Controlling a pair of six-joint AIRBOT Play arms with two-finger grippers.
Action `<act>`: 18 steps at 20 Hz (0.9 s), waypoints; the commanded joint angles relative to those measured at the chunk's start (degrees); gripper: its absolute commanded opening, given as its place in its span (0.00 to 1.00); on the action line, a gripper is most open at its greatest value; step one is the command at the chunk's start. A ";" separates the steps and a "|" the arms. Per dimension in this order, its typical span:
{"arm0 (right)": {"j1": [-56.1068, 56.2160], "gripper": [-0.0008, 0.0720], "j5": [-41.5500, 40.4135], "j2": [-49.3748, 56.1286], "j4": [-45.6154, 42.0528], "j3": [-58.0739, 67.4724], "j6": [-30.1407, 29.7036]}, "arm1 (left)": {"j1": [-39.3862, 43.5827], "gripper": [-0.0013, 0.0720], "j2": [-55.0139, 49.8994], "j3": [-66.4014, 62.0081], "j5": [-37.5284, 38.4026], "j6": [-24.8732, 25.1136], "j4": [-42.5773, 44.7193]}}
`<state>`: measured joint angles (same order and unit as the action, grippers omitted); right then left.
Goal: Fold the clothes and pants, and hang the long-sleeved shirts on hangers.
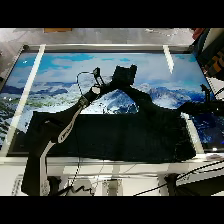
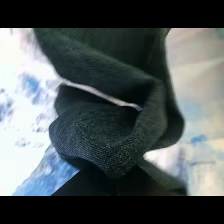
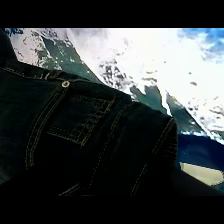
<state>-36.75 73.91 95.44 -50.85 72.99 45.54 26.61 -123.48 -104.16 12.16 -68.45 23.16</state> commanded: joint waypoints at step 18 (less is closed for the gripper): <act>0.02 0.77 -0.66 0.04 -0.13 0.04 0.24 | 0.48 0.03 34.99 0.00 56.22 -14.75 52.57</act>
<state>-36.75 73.38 95.44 -51.05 72.99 45.50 26.52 -90.24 -104.18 56.40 -79.96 72.16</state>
